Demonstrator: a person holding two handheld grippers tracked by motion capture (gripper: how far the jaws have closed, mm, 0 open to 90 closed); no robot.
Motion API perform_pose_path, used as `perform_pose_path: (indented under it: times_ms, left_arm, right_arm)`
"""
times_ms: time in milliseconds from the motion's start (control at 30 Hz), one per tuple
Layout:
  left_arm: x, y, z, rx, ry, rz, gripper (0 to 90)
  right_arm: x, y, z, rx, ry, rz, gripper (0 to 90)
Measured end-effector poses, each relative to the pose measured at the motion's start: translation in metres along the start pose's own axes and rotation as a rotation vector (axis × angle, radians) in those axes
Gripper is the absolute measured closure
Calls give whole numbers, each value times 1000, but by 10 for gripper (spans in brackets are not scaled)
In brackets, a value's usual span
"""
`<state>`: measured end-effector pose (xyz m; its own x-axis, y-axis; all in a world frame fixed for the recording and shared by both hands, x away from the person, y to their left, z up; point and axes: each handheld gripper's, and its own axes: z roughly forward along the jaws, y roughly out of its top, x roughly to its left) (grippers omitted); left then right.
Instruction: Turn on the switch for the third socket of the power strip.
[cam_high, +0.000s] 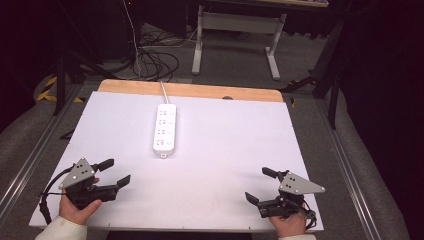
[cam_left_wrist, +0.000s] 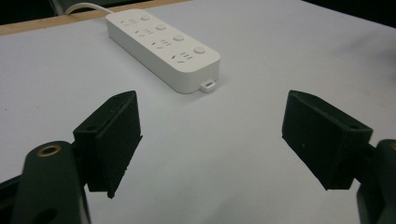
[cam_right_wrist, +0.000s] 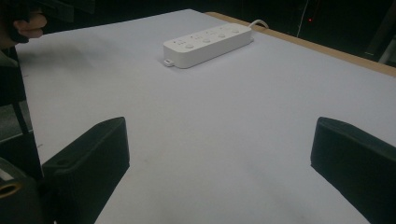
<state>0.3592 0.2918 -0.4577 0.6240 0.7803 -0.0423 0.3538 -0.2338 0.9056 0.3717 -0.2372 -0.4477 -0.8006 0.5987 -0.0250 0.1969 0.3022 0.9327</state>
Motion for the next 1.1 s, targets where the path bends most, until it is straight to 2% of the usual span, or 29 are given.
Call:
perform_pose_path:
  times_ms: [200,233,300,500,533,633,700,767,900,967,1100]
  left_arm:
    - [-1,1,0,1,11,23,182]
    - [-3,2,0,10,23,52,183]
    - [-5,3,-1,12,28,73,186]
    - [-4,3,-1,11,17,48,186]
    - [-4,3,-2,8,10,27,186]
    - [-4,5,-2,14,11,27,186]
    - [-5,6,-2,22,22,48,184]
    - [-5,7,-3,20,25,53,179]
    - [-5,9,-4,17,19,34,186]
    - [-5,12,-3,33,25,25,205]
    - [-6,21,-3,66,24,38,228]
  right_arm:
    - [3,1,2,7,5,-24,50]
    - [1,0,1,9,2,-23,50]
    - [0,-1,1,8,2,-17,50]
    - [0,-1,1,9,2,-13,52]
    - [0,-1,1,9,2,-12,52]
    - [0,-1,1,3,14,-6,69]
    - [0,0,0,2,17,-3,72]
    - [0,0,-1,-1,20,-2,75]
    - [-1,0,0,3,19,2,79]
    - [-1,-1,1,1,24,10,82]
    - [-3,-3,2,-5,37,40,85]
